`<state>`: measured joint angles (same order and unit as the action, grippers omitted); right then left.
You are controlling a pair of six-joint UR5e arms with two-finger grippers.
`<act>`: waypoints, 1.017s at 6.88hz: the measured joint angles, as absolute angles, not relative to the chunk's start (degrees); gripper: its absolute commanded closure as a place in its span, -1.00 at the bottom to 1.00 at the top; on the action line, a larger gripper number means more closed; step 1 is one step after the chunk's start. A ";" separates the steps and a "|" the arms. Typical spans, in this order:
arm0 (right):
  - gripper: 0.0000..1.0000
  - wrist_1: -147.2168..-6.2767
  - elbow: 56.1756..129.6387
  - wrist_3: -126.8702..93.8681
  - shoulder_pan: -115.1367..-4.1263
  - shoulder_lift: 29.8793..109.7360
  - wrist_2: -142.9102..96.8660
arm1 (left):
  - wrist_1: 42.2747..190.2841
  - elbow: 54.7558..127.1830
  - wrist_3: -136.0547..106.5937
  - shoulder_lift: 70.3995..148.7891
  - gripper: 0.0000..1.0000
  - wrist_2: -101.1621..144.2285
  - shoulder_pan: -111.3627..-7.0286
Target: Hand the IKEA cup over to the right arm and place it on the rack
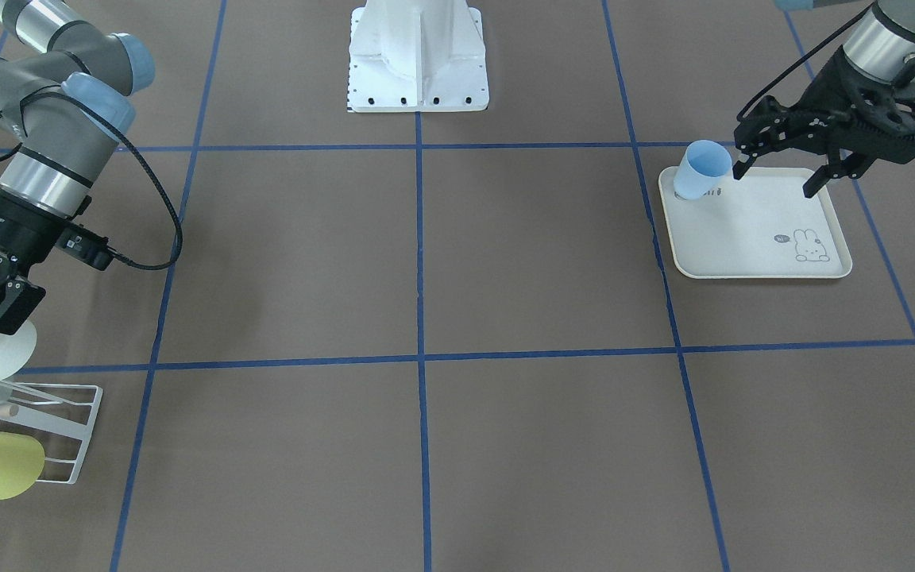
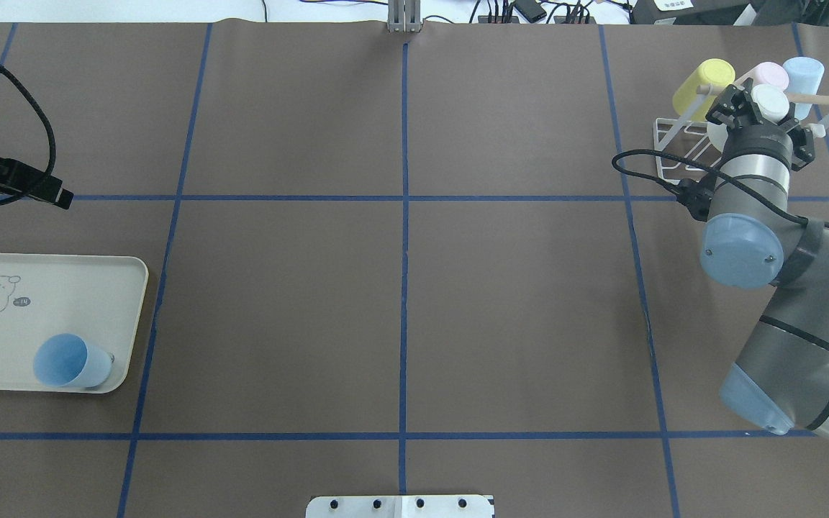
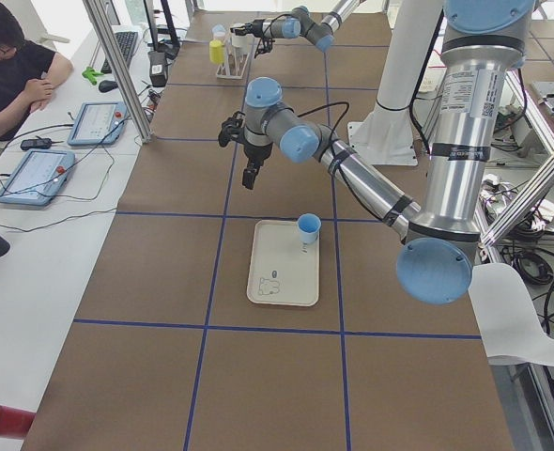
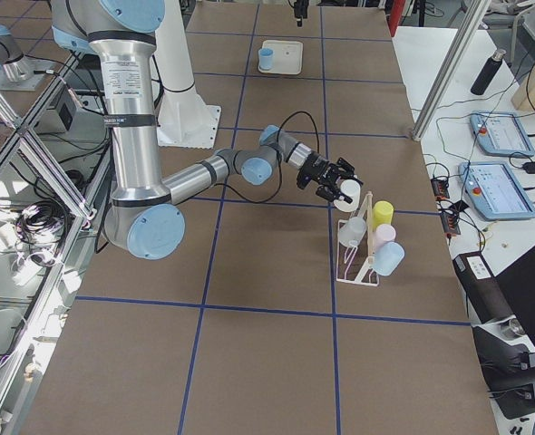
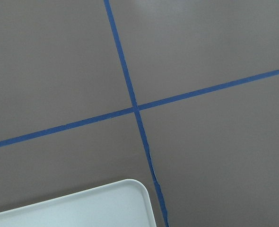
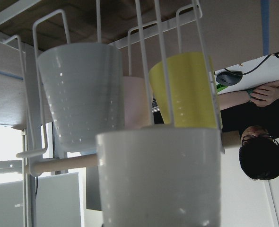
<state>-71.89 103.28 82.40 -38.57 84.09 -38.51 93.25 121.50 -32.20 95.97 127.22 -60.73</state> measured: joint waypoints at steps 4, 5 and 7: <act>0.99 -71.98 102.66 82.53 -39.43 83.76 -38.71 | 93.25 121.38 -32.18 95.98 -1.00 127.26 -60.73; 0.98 -71.96 101.87 82.53 -39.45 83.08 -38.72 | 93.25 121.38 -32.17 95.98 -1.00 127.26 -60.73; 0.91 -71.92 100.43 82.47 -39.46 82.03 -38.74 | 93.27 121.41 -32.17 95.98 -1.00 127.27 -60.73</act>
<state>-71.92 100.43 82.47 -39.46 82.03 -38.74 93.27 121.41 -32.17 95.98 127.27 -60.73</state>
